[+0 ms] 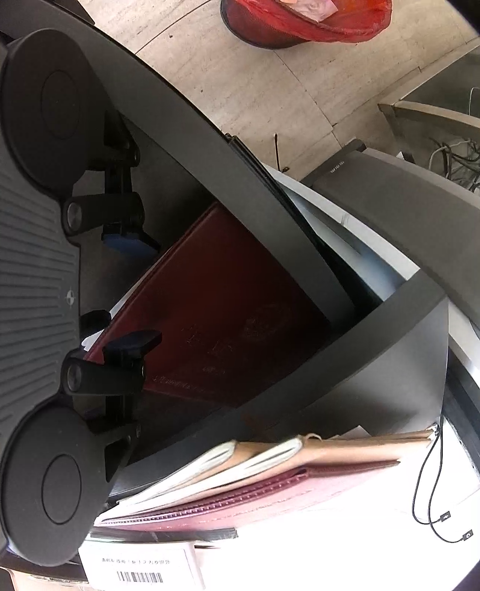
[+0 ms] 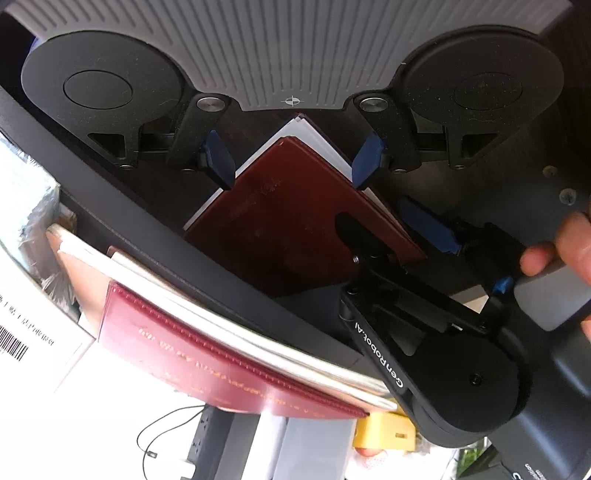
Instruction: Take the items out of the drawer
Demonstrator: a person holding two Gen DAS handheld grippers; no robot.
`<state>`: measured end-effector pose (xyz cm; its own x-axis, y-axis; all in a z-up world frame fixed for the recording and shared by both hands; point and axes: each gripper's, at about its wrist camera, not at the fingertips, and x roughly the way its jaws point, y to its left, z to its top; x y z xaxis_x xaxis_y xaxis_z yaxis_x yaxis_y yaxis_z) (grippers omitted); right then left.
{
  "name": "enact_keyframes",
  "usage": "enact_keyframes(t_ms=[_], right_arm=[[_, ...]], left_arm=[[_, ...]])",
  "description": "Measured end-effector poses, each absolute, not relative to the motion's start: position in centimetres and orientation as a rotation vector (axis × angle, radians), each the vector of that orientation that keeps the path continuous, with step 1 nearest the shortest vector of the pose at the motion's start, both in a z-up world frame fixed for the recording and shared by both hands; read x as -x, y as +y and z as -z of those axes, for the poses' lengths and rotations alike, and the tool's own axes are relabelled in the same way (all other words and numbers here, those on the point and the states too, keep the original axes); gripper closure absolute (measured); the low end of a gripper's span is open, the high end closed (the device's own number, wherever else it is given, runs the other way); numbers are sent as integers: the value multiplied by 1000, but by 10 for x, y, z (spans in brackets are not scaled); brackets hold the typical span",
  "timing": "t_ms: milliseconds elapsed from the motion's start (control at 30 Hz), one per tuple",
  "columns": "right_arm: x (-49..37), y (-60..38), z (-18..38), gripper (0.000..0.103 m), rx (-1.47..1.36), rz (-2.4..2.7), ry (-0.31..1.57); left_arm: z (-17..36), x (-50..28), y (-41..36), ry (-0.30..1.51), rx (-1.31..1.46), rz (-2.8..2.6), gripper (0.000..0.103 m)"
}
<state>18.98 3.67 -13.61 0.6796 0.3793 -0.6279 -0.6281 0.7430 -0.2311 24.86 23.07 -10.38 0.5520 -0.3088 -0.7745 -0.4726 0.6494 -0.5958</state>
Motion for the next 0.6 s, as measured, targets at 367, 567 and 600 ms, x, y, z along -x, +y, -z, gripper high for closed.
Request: enact_keyframes(t_ms=[367, 567, 600], right_arm=[[-185, 40, 145, 32, 445, -586, 621], [-178, 45, 152, 38, 469, -615, 640], [-177, 47, 154, 38, 477, -619, 643]], left_arm=[[110, -242, 242, 959, 980, -14, 60], [89, -244, 237, 883, 916, 32, 67], [84, -247, 235, 888, 869, 12, 67]])
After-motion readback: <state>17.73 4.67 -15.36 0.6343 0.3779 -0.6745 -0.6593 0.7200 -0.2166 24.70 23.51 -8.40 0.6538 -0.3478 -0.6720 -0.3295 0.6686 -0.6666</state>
